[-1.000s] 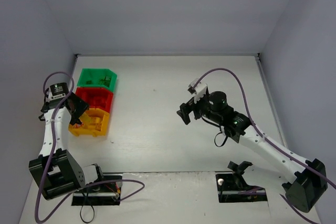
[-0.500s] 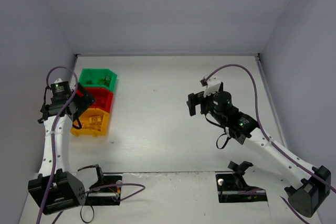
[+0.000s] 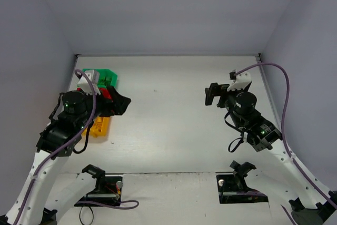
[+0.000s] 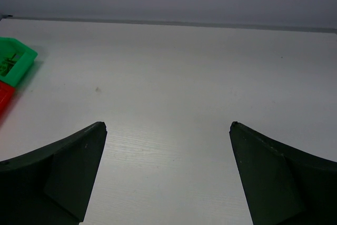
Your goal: Sort the legos into containers by color
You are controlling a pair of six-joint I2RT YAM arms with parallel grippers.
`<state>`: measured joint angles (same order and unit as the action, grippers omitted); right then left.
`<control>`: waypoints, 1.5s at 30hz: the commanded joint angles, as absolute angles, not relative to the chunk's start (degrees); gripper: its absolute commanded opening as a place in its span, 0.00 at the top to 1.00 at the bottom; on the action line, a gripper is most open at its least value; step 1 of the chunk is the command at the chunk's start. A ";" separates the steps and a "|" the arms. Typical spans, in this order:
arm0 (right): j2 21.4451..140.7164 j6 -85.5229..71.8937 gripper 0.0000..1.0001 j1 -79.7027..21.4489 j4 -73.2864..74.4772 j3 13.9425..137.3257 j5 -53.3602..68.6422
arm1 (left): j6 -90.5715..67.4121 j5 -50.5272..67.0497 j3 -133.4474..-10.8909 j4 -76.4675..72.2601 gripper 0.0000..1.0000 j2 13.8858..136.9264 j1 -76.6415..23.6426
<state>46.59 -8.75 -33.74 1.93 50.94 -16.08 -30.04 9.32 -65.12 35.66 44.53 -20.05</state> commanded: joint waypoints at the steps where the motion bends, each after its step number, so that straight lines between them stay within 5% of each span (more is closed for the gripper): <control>1: 45.97 -10.90 0.00 -33.57 4.30 53.35 -20.30 | -28.21 7.83 -64.43 31.03 0.15 41.85 -25.65; 19: 38.76 -7.38 0.00 -33.57 8.00 50.80 -16.26 | -26.81 1.94 -56.51 24.35 0.15 43.50 -36.91; 45: 46.31 -8.44 0.00 -33.57 5.27 51.94 -18.10 | -31.11 -6.15 -58.89 13.01 0.15 60.73 -46.49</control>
